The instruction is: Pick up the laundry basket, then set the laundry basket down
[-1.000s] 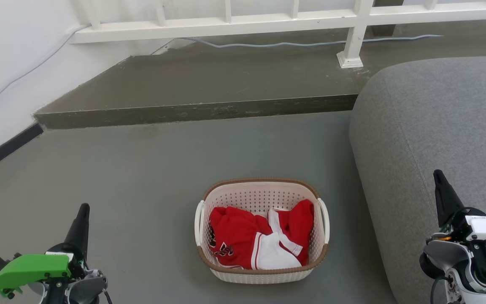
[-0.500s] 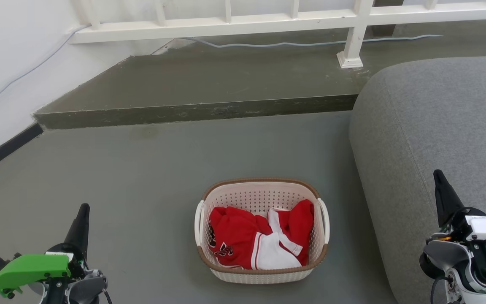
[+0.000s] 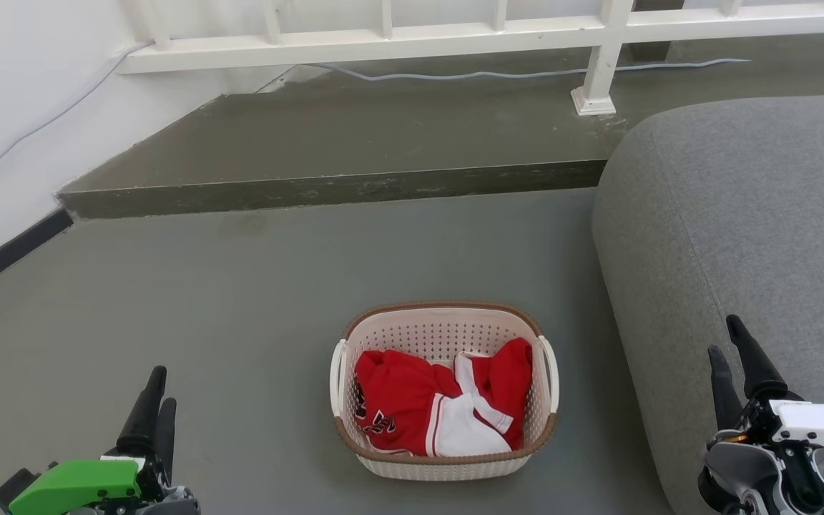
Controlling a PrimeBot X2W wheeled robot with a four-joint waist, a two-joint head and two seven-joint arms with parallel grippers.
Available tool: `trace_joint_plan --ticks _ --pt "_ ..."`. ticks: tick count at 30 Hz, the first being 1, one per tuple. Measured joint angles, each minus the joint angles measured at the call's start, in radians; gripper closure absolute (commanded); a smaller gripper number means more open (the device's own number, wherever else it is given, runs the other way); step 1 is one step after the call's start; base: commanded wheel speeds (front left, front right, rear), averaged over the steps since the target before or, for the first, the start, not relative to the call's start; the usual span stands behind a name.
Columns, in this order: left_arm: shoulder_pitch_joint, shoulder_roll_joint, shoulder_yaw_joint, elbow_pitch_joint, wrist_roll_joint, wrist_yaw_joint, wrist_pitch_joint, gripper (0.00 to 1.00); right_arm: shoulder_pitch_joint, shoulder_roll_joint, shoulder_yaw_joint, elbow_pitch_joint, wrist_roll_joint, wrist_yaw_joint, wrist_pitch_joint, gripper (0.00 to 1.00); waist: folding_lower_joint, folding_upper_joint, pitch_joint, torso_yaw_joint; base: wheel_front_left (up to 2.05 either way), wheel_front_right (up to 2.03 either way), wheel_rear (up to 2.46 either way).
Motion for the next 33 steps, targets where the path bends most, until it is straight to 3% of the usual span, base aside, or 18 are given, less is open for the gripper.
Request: trace_joint_plan --ticks 21,33 --pt "-0.003 0.013 -0.044 -0.051 0.082 0.0 -0.07 0.0 -0.014 -0.004 0.059 -0.08 -0.033 0.0 -0.056 0.0 0.0 0.0 0.004 0.0 0.0 0.0 0.0" --pt "-0.007 0.044 -0.09 -0.068 0.243 0.0 -0.111 0.0 -0.035 -0.061 0.138 -0.122 -0.179 0.0 -0.104 0.0 0.0 0.0 0.008 -0.001 0.0 0.0 0.0"
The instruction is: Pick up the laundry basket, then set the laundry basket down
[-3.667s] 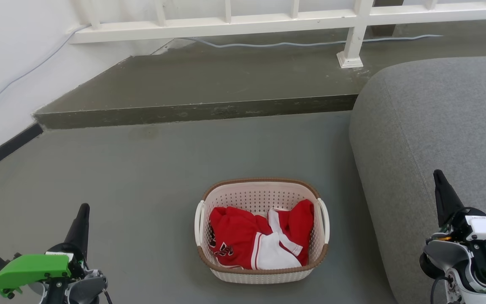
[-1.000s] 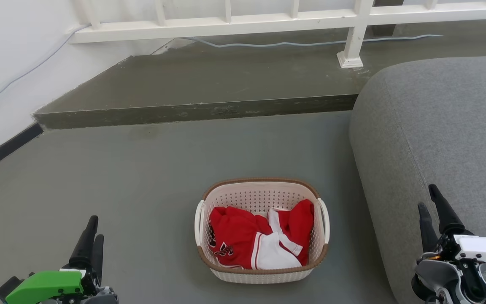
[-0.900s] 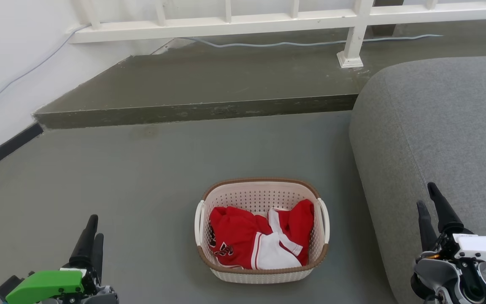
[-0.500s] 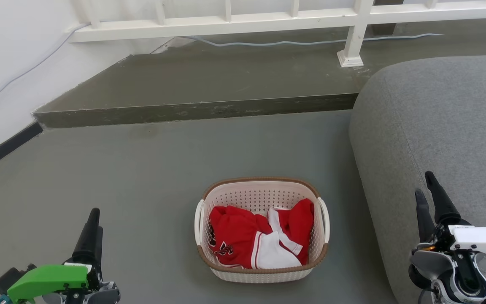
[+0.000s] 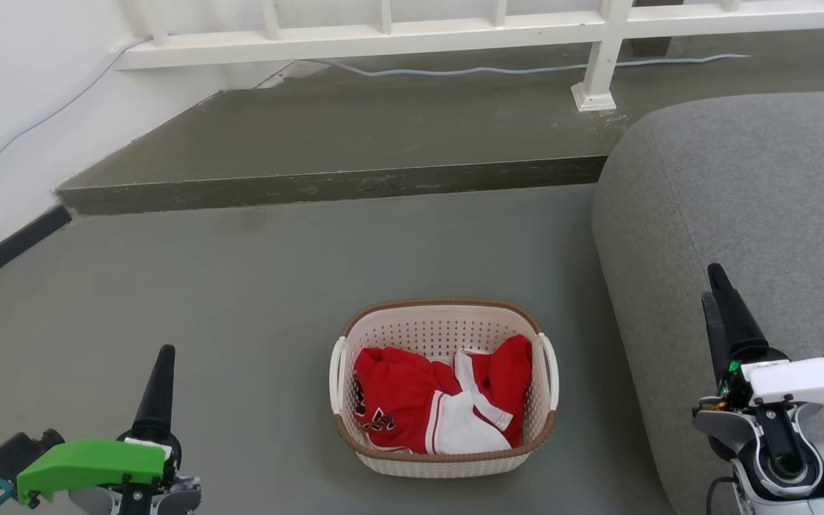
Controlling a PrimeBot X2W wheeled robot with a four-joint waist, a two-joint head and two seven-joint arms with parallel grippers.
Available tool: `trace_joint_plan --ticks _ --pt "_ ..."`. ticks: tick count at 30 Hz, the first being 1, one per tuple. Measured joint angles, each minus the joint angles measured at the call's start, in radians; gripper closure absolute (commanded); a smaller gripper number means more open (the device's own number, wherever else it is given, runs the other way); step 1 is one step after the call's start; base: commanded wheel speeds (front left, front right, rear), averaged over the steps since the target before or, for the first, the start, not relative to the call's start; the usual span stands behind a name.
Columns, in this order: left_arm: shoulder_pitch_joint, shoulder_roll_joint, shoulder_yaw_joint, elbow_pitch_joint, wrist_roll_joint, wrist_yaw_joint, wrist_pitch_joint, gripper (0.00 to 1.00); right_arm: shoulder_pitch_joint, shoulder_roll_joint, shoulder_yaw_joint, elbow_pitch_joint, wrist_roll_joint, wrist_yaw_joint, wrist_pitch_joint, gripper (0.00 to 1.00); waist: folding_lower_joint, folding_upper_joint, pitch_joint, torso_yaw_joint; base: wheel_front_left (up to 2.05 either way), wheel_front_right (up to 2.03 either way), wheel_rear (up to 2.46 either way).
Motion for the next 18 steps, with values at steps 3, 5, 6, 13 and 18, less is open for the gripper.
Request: trace_joint_plan --ticks 3,5,6,13,18 --pt "-0.002 0.006 -0.009 -0.001 0.041 0.0 -0.011 0.0 -0.001 -0.008 0.019 -0.007 -0.032 0.0 -0.013 0.0 0.0 0.0 0.001 0.0 0.0 0.0 0.0" --pt "-0.005 0.009 -0.012 -0.004 0.083 0.0 -0.014 0.0 -0.002 -0.017 0.032 -0.01 -0.061 0.0 -0.021 0.0 0.0 0.0 0.002 0.0 0.0 0.0 0.0" --pt "-0.009 0.01 -0.014 -0.007 0.1 0.0 -0.02 0.0 -0.003 -0.023 0.037 -0.01 -0.078 0.0 -0.026 0.0 0.0 0.0 0.002 0.0 0.0 0.0 0.0" --pt "-0.02 0.014 -0.025 -0.03 0.223 0.003 -0.039 0.0 -0.021 -0.061 0.075 -0.014 -0.204 0.0 -0.047 0.0 0.0 0.0 0.006 0.0 0.0 0.0 0.0" --pt "-0.02 0.022 -0.044 -0.039 0.324 0.018 -0.056 0.0 -0.021 -0.077 0.1 -0.011 -0.3 -0.009 -0.067 0.0 0.0 0.0 0.008 -0.001 0.0 0.0 0.0"
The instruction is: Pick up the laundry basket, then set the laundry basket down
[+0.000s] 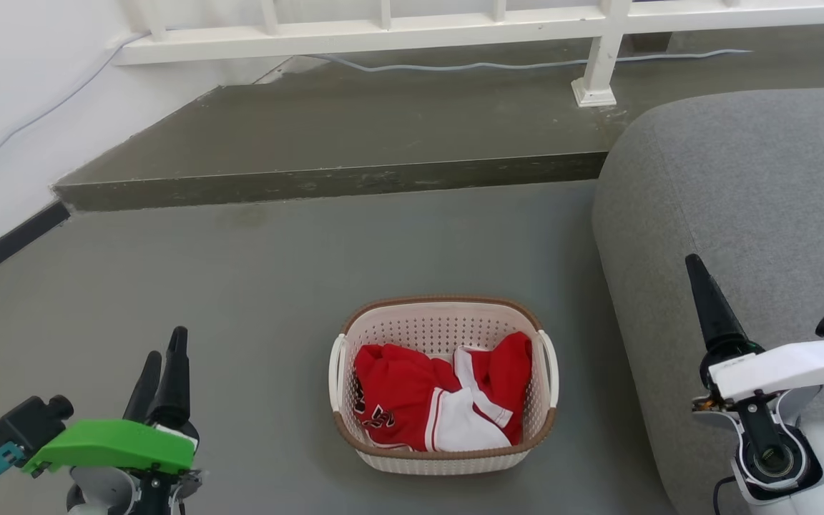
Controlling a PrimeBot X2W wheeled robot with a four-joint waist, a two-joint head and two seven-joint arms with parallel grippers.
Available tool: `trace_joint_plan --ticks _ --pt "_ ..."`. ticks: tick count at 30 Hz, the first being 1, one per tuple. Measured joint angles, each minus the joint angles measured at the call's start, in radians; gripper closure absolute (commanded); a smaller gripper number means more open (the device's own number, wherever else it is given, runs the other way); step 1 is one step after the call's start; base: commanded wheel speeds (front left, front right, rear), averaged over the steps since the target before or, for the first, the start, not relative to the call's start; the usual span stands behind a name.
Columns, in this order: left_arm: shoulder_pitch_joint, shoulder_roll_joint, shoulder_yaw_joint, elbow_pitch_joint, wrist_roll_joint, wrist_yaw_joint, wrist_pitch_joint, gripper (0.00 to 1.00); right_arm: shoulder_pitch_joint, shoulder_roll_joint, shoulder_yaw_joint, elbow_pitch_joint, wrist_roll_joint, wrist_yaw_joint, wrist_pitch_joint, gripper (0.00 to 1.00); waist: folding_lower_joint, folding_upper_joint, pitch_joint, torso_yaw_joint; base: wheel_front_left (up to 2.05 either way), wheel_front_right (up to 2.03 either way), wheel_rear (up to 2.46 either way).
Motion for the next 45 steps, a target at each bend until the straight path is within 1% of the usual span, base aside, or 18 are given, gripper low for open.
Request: trace_joint_plan --ticks 1,2,3,5,6,8,9,16,21,22,29,31,35,37,45 --pt "0.0 0.002 -0.004 -0.001 0.018 0.003 -0.001 0.0 -0.001 -0.007 0.007 0.002 -0.025 -0.002 -0.003 0.0 0.0 0.0 0.0 0.0 0.0 0.0 0.0" --pt "0.0 0.002 -0.004 -0.001 0.018 0.003 -0.001 0.0 -0.001 -0.007 0.007 0.002 -0.025 -0.002 -0.003 0.0 0.0 0.0 0.0 0.0 0.0 0.0 0.0" --pt "0.0 0.003 -0.011 -0.001 0.046 0.007 -0.009 0.0 -0.005 -0.017 0.02 0.004 -0.063 -0.015 -0.008 0.0 0.0 0.0 0.001 -0.001 0.0 0.0 0.0" --pt "0.0 0.006 -0.021 -0.003 0.084 0.007 -0.016 0.0 -0.01 -0.021 0.033 0.005 -0.101 -0.025 -0.015 0.0 0.0 0.0 0.001 -0.001 0.0 0.0 0.0" --pt "0.0 0.006 -0.021 -0.003 0.084 0.007 -0.016 0.0 -0.01 -0.021 0.033 0.005 -0.101 -0.025 -0.015 0.0 0.0 0.0 0.001 -0.001 0.0 0.0 0.0" --pt "0.0 0.007 -0.03 -0.006 0.118 0.01 -0.021 0.0 -0.017 -0.022 0.046 0.007 -0.133 -0.028 -0.019 0.0 0.0 0.0 0.002 -0.001 0.0 0.0 0.0" --pt "0.0 0.007 -0.034 -0.009 0.136 0.017 -0.025 0.0 -0.019 -0.022 0.052 0.007 -0.146 -0.035 -0.024 0.0 0.0 0.0 0.002 -0.001 0.0 0.0 0.0" --pt "-0.002 0.003 -0.045 -0.022 0.217 0.026 -0.044 0.0 -0.026 -0.022 0.077 0.006 -0.225 -0.062 -0.046 0.0 0.0 0.0 0.002 -0.002 0.0 0.0 0.0" --pt "-0.003 -0.002 -0.053 -0.028 0.278 0.028 -0.062 0.0 -0.04 -0.02 0.097 -0.001 -0.283 -0.065 -0.06 0.0 0.0 0.0 0.002 -0.001 0.0 0.0 0.0" --pt "-0.003 -0.002 -0.055 -0.029 0.292 0.031 -0.064 0.0 -0.04 -0.02 0.101 -0.003 -0.293 -0.072 -0.064 0.0 0.0 0.0 0.002 -0.001 0.0 0.0 0.0" --pt "-0.01 -0.01 -0.064 -0.042 0.376 0.035 -0.087 0.0 -0.043 -0.02 0.128 -0.01 -0.374 -0.081 -0.086 0.0 0.0 0.0 0.003 -0.001 0.0 0.0 0.0" --pt "-0.015 -0.01 -0.066 -0.047 0.397 0.035 -0.095 0.0 -0.046 -0.02 0.135 -0.012 -0.398 -0.089 -0.091 0.0 0.0 0.0 0.003 -0.001 0.0 0.0 0.0" --pt "-0.018 -0.01 -0.07 -0.055 0.449 0.036 -0.106 0.0 -0.055 -0.02 0.151 -0.014 -0.444 -0.09 -0.104 0.0 0.0 0.0 0.003 -0.001 0.0 0.0 0.0" --pt "-0.018 -0.01 -0.072 -0.057 0.466 0.036 -0.114 0.0 -0.06 -0.021 0.158 -0.017 -0.466 -0.097 -0.112 0.0 0.0 0.0 0.004 -0.001 0.0 0.0 0.0" --pt "-0.018 -0.011 -0.087 -0.061 0.571 0.036 -0.138 0.0 -0.061 -0.026 0.182 -0.021 -0.554 -0.105 -0.137 0.0 0.0 0.0 0.004 -0.002 0.0 0.0 0.0"
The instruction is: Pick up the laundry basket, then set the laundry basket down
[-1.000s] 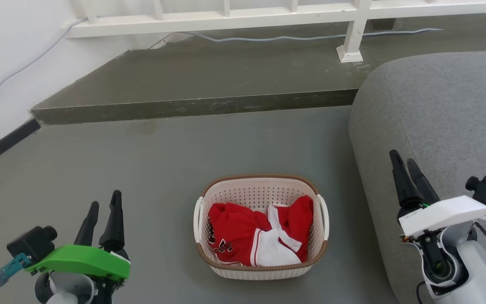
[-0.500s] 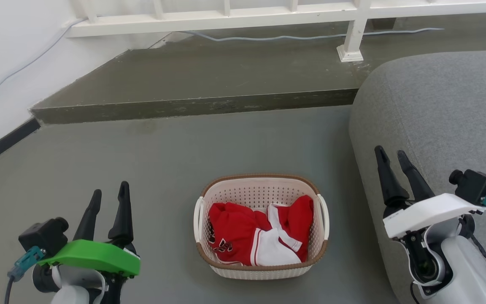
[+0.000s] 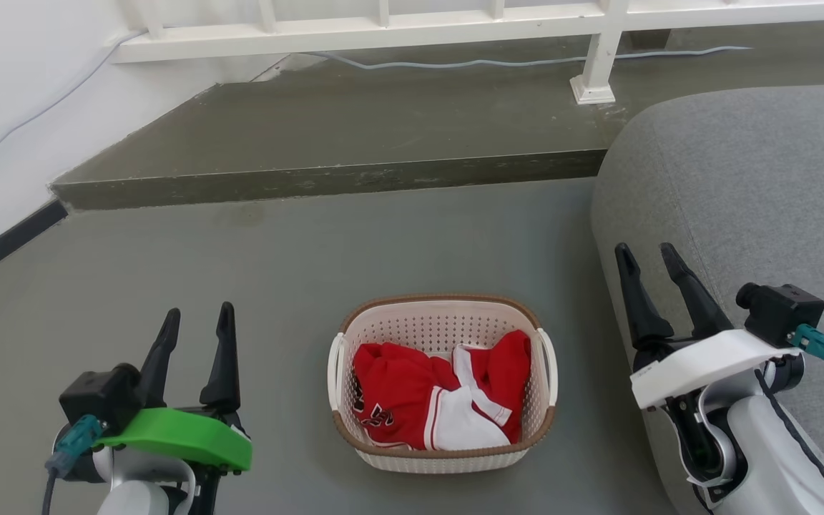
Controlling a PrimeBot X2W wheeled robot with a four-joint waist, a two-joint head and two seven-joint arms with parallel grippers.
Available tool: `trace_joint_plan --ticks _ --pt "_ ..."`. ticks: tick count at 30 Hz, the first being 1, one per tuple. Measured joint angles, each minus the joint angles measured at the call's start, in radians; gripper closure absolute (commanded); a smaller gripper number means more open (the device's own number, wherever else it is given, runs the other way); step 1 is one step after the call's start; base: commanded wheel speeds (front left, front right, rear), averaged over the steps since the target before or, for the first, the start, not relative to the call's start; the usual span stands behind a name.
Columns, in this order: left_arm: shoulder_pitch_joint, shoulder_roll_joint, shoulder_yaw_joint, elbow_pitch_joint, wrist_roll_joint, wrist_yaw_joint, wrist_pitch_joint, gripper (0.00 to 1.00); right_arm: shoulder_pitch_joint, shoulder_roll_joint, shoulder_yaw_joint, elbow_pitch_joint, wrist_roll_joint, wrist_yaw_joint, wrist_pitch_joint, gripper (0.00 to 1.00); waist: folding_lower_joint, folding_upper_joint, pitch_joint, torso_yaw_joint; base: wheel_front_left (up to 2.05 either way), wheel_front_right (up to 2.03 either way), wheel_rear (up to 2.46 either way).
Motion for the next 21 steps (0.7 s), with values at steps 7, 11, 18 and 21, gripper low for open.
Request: trace_joint_plan --ticks 7,11,18,21 --pt "-0.001 0.0 -0.01 -0.009 0.079 0.0 -0.021 0.0 -0.01 -0.002 0.018 -0.009 -0.078 -0.002 -0.02 0.0 0.0 0.0 0.001 -0.003 0.0 0.0 0.0" --pt "-0.002 0.0 -0.013 -0.021 0.131 0.0 -0.035 0.0 -0.019 -0.005 0.028 -0.016 -0.116 -0.002 -0.033 0.0 0.0 0.0 0.003 -0.004 0.0 0.0 0.0" --pt "-0.003 -0.001 -0.014 -0.03 0.19 0.0 -0.047 0.0 -0.022 -0.007 0.039 -0.021 -0.175 -0.003 -0.051 0.0 0.0 0.0 0.008 -0.004 0.0 0.0 0.0" --pt "-0.003 -0.001 -0.013 -0.03 0.19 0.0 -0.047 0.0 -0.023 -0.007 0.038 -0.021 -0.175 -0.002 -0.051 0.0 0.0 0.0 0.009 -0.004 0.0 0.0 0.0"
